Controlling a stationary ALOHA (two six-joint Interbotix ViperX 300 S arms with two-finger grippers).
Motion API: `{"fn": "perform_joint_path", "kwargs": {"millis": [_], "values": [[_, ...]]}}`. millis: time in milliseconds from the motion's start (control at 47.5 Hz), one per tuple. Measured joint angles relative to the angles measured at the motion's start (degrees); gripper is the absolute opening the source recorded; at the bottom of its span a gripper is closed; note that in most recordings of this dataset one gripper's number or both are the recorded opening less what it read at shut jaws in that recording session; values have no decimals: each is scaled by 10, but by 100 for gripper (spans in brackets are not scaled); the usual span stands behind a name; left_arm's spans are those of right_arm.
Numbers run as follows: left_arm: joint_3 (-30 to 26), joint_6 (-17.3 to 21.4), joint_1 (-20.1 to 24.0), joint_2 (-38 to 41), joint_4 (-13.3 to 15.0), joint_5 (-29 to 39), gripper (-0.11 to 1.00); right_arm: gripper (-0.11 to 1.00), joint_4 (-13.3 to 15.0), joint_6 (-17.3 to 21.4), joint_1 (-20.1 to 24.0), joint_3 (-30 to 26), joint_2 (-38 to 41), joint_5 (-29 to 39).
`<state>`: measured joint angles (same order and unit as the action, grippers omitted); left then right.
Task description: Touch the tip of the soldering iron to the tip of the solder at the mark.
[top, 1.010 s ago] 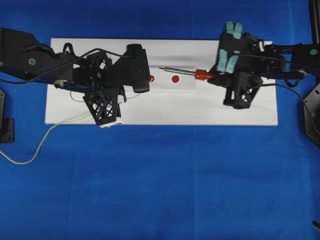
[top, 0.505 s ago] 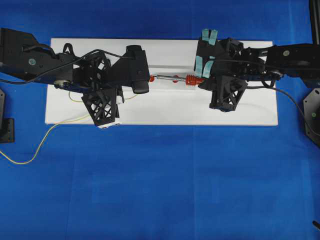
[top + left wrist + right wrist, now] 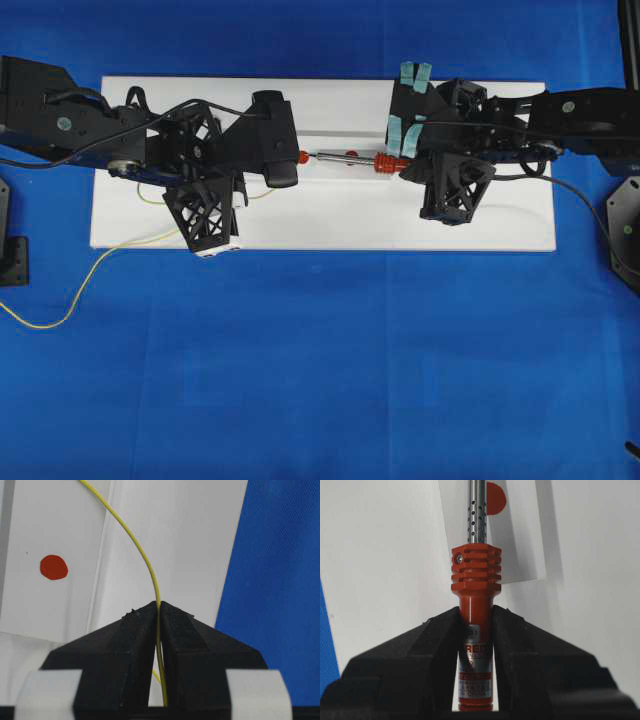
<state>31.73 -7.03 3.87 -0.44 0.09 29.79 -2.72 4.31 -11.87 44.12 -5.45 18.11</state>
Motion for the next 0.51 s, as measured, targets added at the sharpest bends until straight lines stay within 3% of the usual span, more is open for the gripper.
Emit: {"fn": "perform_joint_path", "kwargs": {"millis": [505], "values": [[-5,3,0,0,0,2,2,6,-2,0,-1,-4,4,5]]}}
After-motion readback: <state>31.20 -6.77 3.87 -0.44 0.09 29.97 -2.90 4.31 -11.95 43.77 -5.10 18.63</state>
